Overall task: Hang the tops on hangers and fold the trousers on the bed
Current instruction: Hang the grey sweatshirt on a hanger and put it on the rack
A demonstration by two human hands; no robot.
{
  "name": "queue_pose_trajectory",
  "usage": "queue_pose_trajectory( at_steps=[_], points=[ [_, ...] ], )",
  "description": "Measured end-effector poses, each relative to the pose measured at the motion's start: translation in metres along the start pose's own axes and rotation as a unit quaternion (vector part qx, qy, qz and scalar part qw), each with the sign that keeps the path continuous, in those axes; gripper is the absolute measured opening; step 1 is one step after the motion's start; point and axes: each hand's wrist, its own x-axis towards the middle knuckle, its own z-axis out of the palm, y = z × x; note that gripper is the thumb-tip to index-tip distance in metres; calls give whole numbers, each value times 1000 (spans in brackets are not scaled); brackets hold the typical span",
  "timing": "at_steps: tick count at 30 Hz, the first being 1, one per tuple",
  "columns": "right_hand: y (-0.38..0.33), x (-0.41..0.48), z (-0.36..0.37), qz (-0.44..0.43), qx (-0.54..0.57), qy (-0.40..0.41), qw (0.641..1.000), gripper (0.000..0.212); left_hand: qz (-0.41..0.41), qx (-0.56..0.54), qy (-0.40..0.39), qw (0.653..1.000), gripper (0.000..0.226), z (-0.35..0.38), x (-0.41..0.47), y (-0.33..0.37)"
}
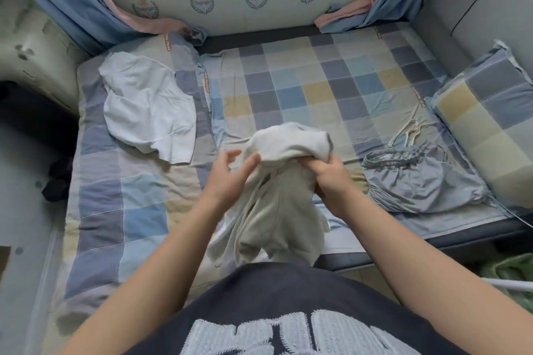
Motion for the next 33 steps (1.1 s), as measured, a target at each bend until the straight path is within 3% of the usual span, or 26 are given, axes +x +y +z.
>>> queue_pose_trajectory(
  at_steps=[3, 5, 7, 10, 14, 17, 20, 24, 27, 30, 33],
  points=[
    [-12, -5, -3, 2, 92, 31, 995, 12, -89, 22, 65, 994, 100, 16, 0, -25],
    [-17, -9, -6, 12, 141, 35, 989, 24, -153, 24, 48, 987, 85, 21, 2, -34],
    [-20, -13, -9, 30, 173, 23, 984, 36, -210, -22, -41, 976, 68, 21, 0, -29],
    [-19, -23, -10, 67, 207, -11, 976, 31, -280, -99, -155, 942, 78, 21, 1, -16],
    [-3, -33, -11, 115, 248, -33, 961, 31, -323, -243, -155, 902, 51, 30, 16, 3],
    [8, -34, -21, 146, 261, -32, 954, 37, -309, -262, -135, 904, 16, 42, 20, 7],
    [15, -33, -34, 173, 251, -36, 952, 42, -293, -295, -99, 904, 24, 51, 18, 2],
    [41, -34, -42, 257, 147, -35, 955, 42, -210, -402, -46, 890, 26, 47, 25, -2],
    [57, -36, -48, 326, -123, -23, 937, 51, -151, -430, -78, 887, 45, 40, 25, 1],
    [64, -30, -48, 207, -304, 30, 929, 47, -122, -410, -104, 898, 50, 40, 12, 6],
    [53, -20, -36, 86, -300, 58, 948, 52, -117, -401, -111, 902, 54, 39, -2, 11]
  ],
)
